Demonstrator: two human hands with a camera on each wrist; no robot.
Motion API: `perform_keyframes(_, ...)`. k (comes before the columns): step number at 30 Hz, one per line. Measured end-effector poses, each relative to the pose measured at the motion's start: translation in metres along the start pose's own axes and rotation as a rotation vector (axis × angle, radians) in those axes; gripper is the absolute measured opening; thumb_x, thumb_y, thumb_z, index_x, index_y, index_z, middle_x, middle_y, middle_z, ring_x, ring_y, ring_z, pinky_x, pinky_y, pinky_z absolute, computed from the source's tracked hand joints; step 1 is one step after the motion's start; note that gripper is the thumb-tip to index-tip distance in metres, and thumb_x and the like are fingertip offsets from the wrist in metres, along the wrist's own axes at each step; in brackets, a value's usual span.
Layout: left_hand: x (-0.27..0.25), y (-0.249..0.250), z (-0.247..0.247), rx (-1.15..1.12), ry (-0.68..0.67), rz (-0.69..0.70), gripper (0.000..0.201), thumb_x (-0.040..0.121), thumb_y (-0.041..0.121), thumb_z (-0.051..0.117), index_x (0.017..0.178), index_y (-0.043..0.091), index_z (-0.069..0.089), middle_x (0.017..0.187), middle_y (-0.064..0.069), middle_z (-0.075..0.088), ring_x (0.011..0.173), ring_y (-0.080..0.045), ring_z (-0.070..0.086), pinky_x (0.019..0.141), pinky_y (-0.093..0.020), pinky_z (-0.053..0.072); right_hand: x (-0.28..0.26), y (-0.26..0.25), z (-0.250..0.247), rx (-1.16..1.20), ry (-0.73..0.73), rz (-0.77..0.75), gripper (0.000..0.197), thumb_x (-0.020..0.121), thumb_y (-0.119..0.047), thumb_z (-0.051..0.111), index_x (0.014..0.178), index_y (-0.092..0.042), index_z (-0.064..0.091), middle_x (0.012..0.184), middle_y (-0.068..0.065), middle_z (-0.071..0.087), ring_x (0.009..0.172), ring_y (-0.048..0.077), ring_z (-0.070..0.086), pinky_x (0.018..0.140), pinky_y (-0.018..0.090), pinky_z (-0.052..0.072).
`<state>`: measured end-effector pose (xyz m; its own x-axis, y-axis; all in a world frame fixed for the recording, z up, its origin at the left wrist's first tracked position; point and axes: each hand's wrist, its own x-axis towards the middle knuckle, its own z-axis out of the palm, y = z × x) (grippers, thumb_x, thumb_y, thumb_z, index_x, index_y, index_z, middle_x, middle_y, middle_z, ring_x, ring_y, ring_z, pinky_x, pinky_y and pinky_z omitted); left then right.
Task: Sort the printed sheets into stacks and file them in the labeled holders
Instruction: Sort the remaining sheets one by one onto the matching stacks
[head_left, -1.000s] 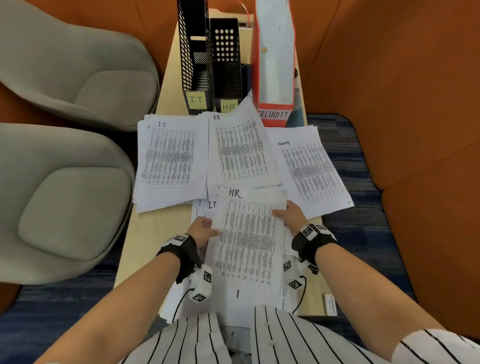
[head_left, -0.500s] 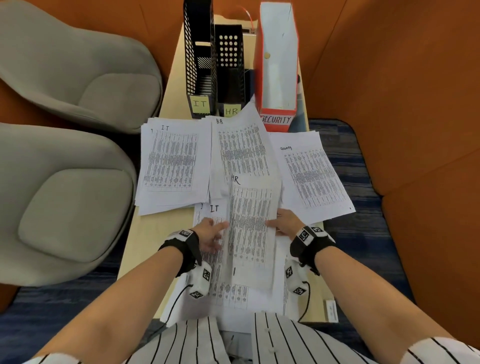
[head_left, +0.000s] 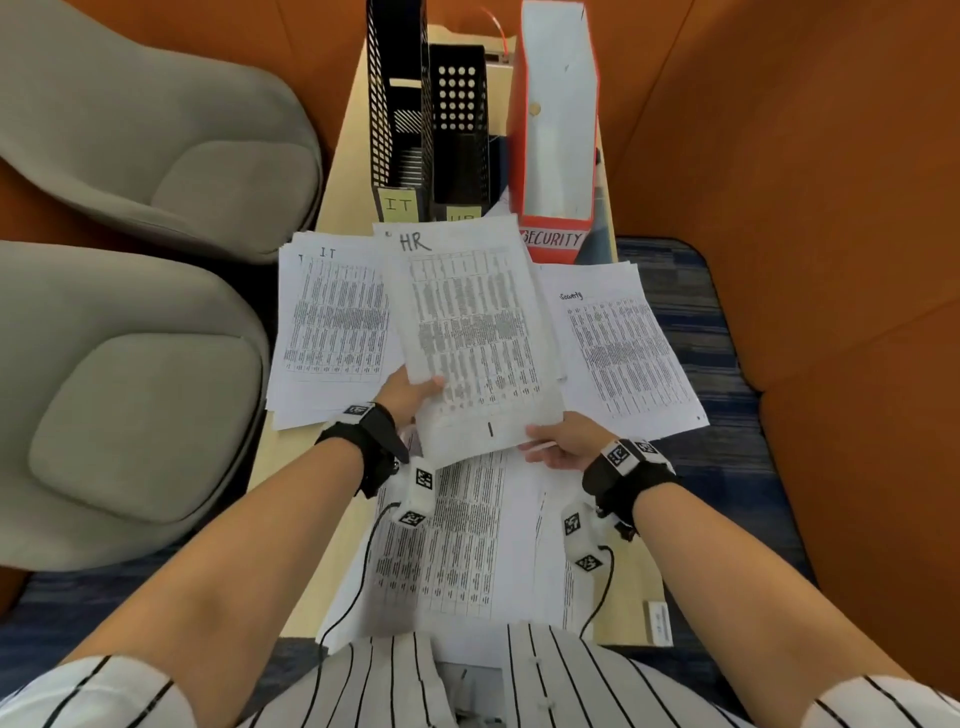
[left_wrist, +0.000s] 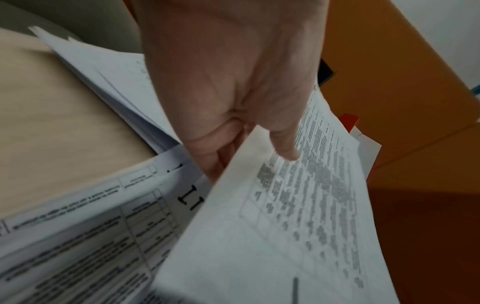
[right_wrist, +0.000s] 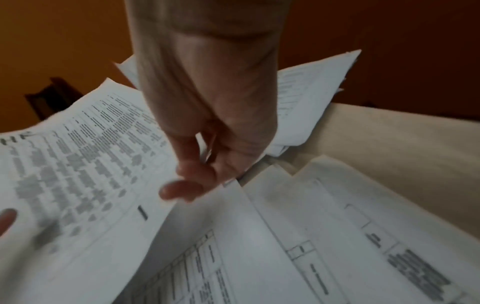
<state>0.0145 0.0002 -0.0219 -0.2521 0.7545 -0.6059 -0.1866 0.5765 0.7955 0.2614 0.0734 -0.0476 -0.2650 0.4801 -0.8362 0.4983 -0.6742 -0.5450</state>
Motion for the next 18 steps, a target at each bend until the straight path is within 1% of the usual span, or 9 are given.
perform_keyframes(2,0.001,-0.001,-0.003,0.024,0.003,-0.065,0.041,0.091,0.038,0.058,0.119,0.010,0.047,0.106,-0.009,0.059,0.098,-0.027,0.062,0.088,-0.041,0.051,0.007,-0.001,0.001,0.162,0.099,-0.017,0.018,0.095,-0.009,0.058,0.104,0.006,0.057,0.070,0.015,0.069,0.041,0.010,0.059,0.038,0.016,0.045)
perform_keyframes(3,0.000,-0.005,-0.005,0.097,0.017,-0.095,0.037,0.090,0.043,0.056,0.104,0.010,0.050,0.095,-0.008,0.059,0.089,-0.025,0.062,0.082,-0.036,0.051,0.013,-0.004,0.000,0.222,0.161,-0.024,0.013,0.096,-0.007,0.056,0.097,0.006,0.057,0.061,0.013,0.067,0.036,0.008,0.055,0.036,0.015,0.044)
perform_keyframes(5,-0.004,-0.021,-0.012,0.381,0.053,-0.129,0.032,0.093,0.040,0.052,0.076,0.013,0.049,0.076,-0.005,0.055,0.075,-0.023,0.056,0.071,-0.029,0.045,0.017,-0.018,0.000,0.203,0.279,-0.050,0.016,0.096,-0.004,0.054,0.081,0.001,0.056,0.057,0.011,0.065,0.036,0.008,0.054,0.042,0.016,0.048)
perform_keyframes(6,-0.007,-0.031,-0.016,0.558,0.063,-0.146,0.030,0.094,0.035,0.052,0.074,0.013,0.049,0.074,-0.006,0.054,0.074,-0.023,0.056,0.069,-0.028,0.044,0.019,-0.026,-0.002,0.177,0.314,-0.081,0.020,0.096,-0.003,0.052,0.077,-0.003,0.053,0.062,0.011,0.063,0.041,0.010,0.056,0.051,0.019,0.052)
perform_keyframes(9,-0.018,-0.058,-0.022,0.826,0.012,-0.268,0.032,0.091,0.030,0.058,0.109,0.005,0.050,0.106,-0.013,0.058,0.099,-0.028,0.058,0.084,-0.032,0.045,0.027,-0.062,-0.002,0.047,0.364,-0.133,0.026,0.096,-0.004,0.048,0.071,-0.012,0.047,0.071,0.005,0.055,0.064,0.017,0.057,0.084,0.032,0.054)
perform_keyframes(11,-0.025,-0.071,-0.021,0.853,0.005,-0.298,0.045,0.089,0.027,0.060,0.122,0.002,0.043,0.120,-0.016,0.055,0.111,-0.031,0.055,0.087,-0.033,0.045,0.026,-0.085,-0.002,-0.243,0.377,-0.081,0.029,0.100,-0.015,0.040,0.072,-0.013,0.046,0.075,0.003,0.052,0.081,0.021,0.057,0.088,0.032,0.049)
perform_keyframes(13,-0.028,-0.077,-0.020,0.819,0.028,-0.291,0.047,0.088,0.023,0.062,0.125,0.003,0.041,0.122,-0.017,0.054,0.112,-0.032,0.055,0.084,-0.033,0.044,0.014,-0.103,-0.003,-0.617,0.428,-0.179,0.036,0.104,-0.030,0.033,0.085,-0.011,0.057,0.091,0.006,0.060,0.100,0.023,0.057,0.091,0.031,0.045)
perform_keyframes(16,-0.028,-0.085,-0.019,0.781,0.004,-0.226,0.037,0.088,0.019,0.062,0.118,0.006,0.045,0.119,-0.017,0.055,0.107,-0.031,0.056,0.084,-0.031,0.044,0.018,-0.110,0.005,-0.413,0.282,-0.248,0.023,0.101,-0.017,0.047,0.088,-0.006,0.064,0.098,0.010,0.065,0.090,0.023,0.061,0.081,0.025,0.046)
perform_keyframes(18,-0.028,-0.087,-0.018,0.808,-0.082,-0.174,0.030,0.089,0.021,0.061,0.113,0.007,0.050,0.117,-0.015,0.056,0.105,-0.028,0.055,0.088,-0.032,0.045,0.020,-0.100,0.013,-0.497,0.243,-0.178,0.028,0.099,-0.018,0.051,0.119,0.000,0.059,0.124,0.013,0.061,0.108,0.028,0.061,0.093,0.030,0.046)
